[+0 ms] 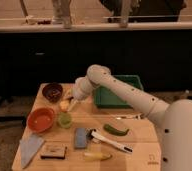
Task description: Place apple in red bowl
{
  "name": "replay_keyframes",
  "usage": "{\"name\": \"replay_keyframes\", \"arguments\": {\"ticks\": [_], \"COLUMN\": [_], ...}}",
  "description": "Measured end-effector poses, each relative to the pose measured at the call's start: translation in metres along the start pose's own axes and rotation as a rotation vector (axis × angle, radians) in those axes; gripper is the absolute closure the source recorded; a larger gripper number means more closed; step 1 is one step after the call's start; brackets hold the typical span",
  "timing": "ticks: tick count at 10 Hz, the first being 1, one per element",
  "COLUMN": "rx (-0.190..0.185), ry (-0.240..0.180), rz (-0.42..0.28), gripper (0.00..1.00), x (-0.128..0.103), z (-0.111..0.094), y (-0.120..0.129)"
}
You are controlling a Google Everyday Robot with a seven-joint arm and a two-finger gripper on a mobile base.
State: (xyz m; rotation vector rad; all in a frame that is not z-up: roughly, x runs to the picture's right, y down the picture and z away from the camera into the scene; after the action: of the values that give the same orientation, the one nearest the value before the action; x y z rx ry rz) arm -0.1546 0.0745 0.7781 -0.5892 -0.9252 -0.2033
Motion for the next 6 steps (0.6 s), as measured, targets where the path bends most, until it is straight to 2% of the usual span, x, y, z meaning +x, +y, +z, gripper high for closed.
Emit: {"name": "replay_keyframes", "arguments": {"ticks": [4, 6], "rx": [-0.096, -0.105], "ry": [-0.053, -0.054], "rz": [-0.045, -0.049], "gripper": [1.00, 1.00], "x": [-0.030, -0.033], "z": [0.033, 0.036], "y": [0.001, 0.001]}}
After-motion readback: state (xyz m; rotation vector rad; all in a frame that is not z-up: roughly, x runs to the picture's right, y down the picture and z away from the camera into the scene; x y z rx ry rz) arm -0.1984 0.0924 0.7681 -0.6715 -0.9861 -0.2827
